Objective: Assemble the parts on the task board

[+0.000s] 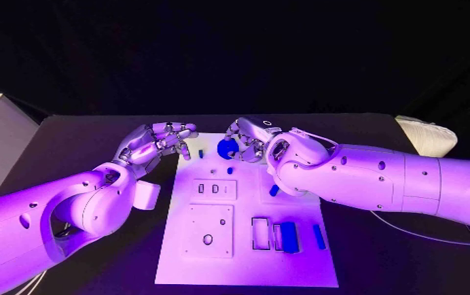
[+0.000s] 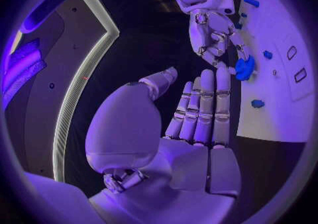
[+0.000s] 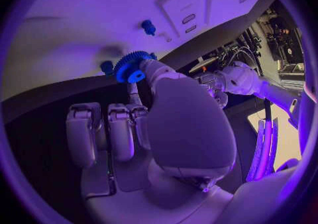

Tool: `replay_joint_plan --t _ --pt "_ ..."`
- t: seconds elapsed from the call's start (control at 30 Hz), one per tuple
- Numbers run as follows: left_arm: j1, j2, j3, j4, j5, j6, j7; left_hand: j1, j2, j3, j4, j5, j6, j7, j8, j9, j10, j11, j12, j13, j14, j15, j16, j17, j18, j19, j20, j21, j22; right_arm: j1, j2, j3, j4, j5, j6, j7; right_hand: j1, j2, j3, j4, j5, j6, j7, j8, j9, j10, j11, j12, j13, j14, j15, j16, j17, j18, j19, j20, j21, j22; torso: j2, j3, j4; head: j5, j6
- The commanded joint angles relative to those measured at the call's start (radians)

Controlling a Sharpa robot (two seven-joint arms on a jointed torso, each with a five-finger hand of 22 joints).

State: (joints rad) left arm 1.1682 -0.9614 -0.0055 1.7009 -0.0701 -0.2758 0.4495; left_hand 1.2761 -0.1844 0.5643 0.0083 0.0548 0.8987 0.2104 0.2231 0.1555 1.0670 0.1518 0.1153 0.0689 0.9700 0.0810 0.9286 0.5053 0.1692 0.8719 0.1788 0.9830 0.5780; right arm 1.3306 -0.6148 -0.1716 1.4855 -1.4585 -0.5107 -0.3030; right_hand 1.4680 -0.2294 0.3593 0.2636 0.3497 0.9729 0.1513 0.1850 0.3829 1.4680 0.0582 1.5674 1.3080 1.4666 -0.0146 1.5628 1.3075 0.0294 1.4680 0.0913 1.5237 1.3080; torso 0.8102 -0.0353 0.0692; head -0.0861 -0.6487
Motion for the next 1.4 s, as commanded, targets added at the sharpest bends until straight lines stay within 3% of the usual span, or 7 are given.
replay_joint_plan --t 0.03,0.33,0.77,0.93,1.03,1.2,1.4 --pt "0.001 0.003 0.001 0.002 0.0 0.019 0.005 -0.008 0.004 0.001 -0.006 0.0 -0.006 0.001 0.007 0.001 -0.007 -0.002 0.004 0.002 -0.007 0.0 0.003 0.0 0.014 -0.009 -0.001 0.004 0.001 -0.003 0.01 -0.001 -0.015 -0.013 0.011 -0.007 -0.003 0.004 0.006 0.001 -0.003 0.039 -0.019 0.002 0.001 0.103 -0.007 0.003 0.263 0.101 -0.005 0.004 0.247 -0.017 0.078 -0.006 0.005 0.215 0.0 -0.0005 0.0015 0.002 -0.003" --pt "0.001 0.004 0.001 0.001 0.0 0.019 0.004 -0.008 0.004 0.001 -0.006 0.0 -0.006 0.001 0.007 0.001 -0.007 -0.002 0.004 0.002 -0.007 0.0 0.003 0.0 0.014 -0.009 -0.001 0.004 0.001 -0.012 0.027 -0.003 -0.045 -0.004 0.034 -0.008 -0.004 0.003 0.008 0.0 -0.003 0.038 -0.018 0.001 0.0 0.103 -0.007 0.003 0.263 0.101 -0.005 0.004 0.247 -0.017 0.078 -0.006 0.004 0.215 0.0 0.0019 -0.0033 0.006 -0.009" --pt "0.001 0.005 0.001 -0.001 0.0 0.019 0.004 -0.008 0.004 0.001 -0.006 0.0 -0.006 0.001 0.007 0.001 -0.007 -0.002 0.004 0.002 -0.007 0.0 0.003 0.0 0.014 -0.009 -0.001 0.004 0.001 -0.02 0.039 -0.007 -0.069 0.004 0.057 -0.009 -0.023 -0.008 0.017 -0.002 -0.015 0.027 -0.013 -0.007 -0.003 0.103 -0.003 0.003 0.263 0.099 -0.002 0.003 0.242 -0.015 0.075 -0.005 0.001 0.211 -0.001 0.0019 -0.0018 0.006 -0.013" --pt "0.001 0.005 0.001 -0.001 0.0 0.019 0.004 -0.008 0.004 0.001 -0.006 0.0 -0.006 0.001 0.007 0.001 -0.007 -0.002 0.004 0.002 -0.007 0.0 0.003 0.0 0.014 -0.009 -0.001 0.004 0.001 -0.021 0.045 -0.008 -0.076 0.013 0.044 -0.002 -0.062 -0.028 0.005 0.0 -0.084 -0.039 0.009 -0.05 -0.021 0.083 0.017 -0.015 0.241 0.099 0.015 0.002 0.238 -0.014 0.071 0.008 -0.006 0.204 -0.001 0.0015 -0.0031 0.008 -0.013" --pt "0.001 0.004 0.001 -0.001 0.0 0.018 0.004 -0.008 0.004 0.001 -0.006 0.0 -0.006 0.001 0.007 0.001 -0.007 -0.002 0.004 0.002 -0.007 0.0 0.003 0.0 0.014 -0.009 -0.001 0.004 0.001 -0.021 0.047 -0.009 -0.079 0.023 0.036 0.004 -0.079 -0.03 -0.021 0.006 -0.085 -0.075 0.02 -0.076 -0.033 0.071 0.028 -0.027 0.228 0.099 0.025 0.002 0.238 -0.013 0.068 0.018 -0.01 0.201 0.0 0.0019 -0.0027 0.007 -0.013" --pt "0.001 0.004 0.001 -0.001 0.0 0.018 0.003 -0.008 0.004 0.001 -0.006 0.0 -0.006 0.001 0.007 0.001 -0.007 -0.002 0.004 0.002 -0.007 0.0 0.003 0.0 0.014 -0.009 -0.001 0.004 0.001 -0.021 0.045 -0.01 -0.077 0.042 0.036 0.018 -0.126 0.01 -0.155 0.027 -0.088 -0.084 0.029 -0.099 -0.048 0.067 0.038 -0.031 0.225 0.099 0.035 0.003 0.241 -0.012 0.068 0.03 -0.011 0.202 -0.001 0.0011 -0.002 0.008 -0.015" --pt "0.001 0.002 0.001 -0.001 0.0 0.017 0.003 -0.009 0.004 0.001 -0.006 0.0 -0.007 0.001 0.007 0.001 -0.007 -0.002 0.005 0.002 -0.009 0.0 0.006 -0.001 0.014 -0.013 -0.001 0.009 0.004 -0.022 0.033 -0.01 -0.066 0.052 0.036 0.027 -0.154 0.027 -0.192 0.028 -0.084 -0.066 0.025 -0.096 -0.05 0.073 0.035 -0.025 0.231 0.1 0.033 0.004 0.246 -0.014 0.071 0.03 -0.006 0.208 -0.001 0.0019 -0.0026 0.009 -0.014"
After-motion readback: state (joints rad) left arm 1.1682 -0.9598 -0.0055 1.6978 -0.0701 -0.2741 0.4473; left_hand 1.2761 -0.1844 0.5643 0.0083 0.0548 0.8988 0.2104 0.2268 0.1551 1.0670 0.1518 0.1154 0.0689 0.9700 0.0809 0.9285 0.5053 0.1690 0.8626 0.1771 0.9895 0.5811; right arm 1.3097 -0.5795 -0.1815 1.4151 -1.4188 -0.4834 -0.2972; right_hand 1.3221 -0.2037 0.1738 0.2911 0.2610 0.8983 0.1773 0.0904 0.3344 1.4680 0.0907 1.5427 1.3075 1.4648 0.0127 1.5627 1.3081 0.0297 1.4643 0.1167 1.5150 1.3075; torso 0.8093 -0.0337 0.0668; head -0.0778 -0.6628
